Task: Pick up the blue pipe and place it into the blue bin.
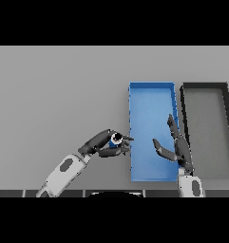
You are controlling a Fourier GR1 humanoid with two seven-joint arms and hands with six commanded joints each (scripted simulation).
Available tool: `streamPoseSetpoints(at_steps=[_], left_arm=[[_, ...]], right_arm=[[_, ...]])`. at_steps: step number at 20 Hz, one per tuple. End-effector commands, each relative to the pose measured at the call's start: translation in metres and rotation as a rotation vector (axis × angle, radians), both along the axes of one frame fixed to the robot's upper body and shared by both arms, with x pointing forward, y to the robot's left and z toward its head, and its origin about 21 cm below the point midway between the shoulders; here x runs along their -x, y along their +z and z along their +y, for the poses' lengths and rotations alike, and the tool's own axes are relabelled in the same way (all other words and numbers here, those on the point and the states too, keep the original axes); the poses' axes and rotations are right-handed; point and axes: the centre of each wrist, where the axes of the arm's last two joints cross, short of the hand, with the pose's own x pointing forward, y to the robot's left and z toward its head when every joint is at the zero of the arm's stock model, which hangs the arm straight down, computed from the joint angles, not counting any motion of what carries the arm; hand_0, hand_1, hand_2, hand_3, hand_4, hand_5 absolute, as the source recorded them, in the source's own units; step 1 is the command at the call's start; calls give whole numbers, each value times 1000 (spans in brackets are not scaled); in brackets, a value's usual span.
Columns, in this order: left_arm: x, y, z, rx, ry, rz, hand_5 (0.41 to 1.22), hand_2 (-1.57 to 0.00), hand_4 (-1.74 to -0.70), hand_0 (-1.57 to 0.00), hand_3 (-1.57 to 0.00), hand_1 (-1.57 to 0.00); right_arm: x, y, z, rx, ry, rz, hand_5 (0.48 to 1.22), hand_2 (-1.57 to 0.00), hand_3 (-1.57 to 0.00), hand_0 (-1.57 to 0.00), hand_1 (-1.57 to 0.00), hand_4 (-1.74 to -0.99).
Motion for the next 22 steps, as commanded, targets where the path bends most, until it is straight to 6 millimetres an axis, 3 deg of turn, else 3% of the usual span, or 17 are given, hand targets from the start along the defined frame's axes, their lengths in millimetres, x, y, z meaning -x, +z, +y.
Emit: streamPoseSetpoints(at_steps=[1, 6, 11, 15, 18, 22], left_arm=[[-2, 0, 1, -2, 5, 3, 1221, -1571, -1731, -1571, -1438, -1571], [0, 0, -1, -1, -2, 0, 1221, -1571, -1731, -1571, -1440, -1571], [-5, -1, -1, -13, 3, 5, 1221, -1571, -1732, -1571, -1439, -1571], [-2, -3, -3, -12, -4, -7, 1221, -1571, -1732, -1571, -1435, -1571], [-3, -2, -2, -10, -5, 5, 1221, -1571, -1732, -1571, -1437, -1571], [-7, -1, 2, 12, -25, -12, 1221, -1571, -1730, -1571, -1469, -1571]], right_arm=[[-2, 7, -2, -50, 49, -4, 604, 1, 1, 1, 1, -1197], [-11, 64, -5, -43, 323, -29, 532, 1, 1, 1, 1, -1250], [-19, 109, 23, 42, 565, -67, 522, 1, 1, 1, 1, -1305], [-30, 143, 39, 108, 689, -90, 526, 1, 1, 1, 1, -1297], [-35, 147, 59, 166, 783, -97, 532, 1, 1, 1, 1, -1304], [-49, 155, 83, 192, 872, -109, 531, 1, 1, 1, 1, -1260]])
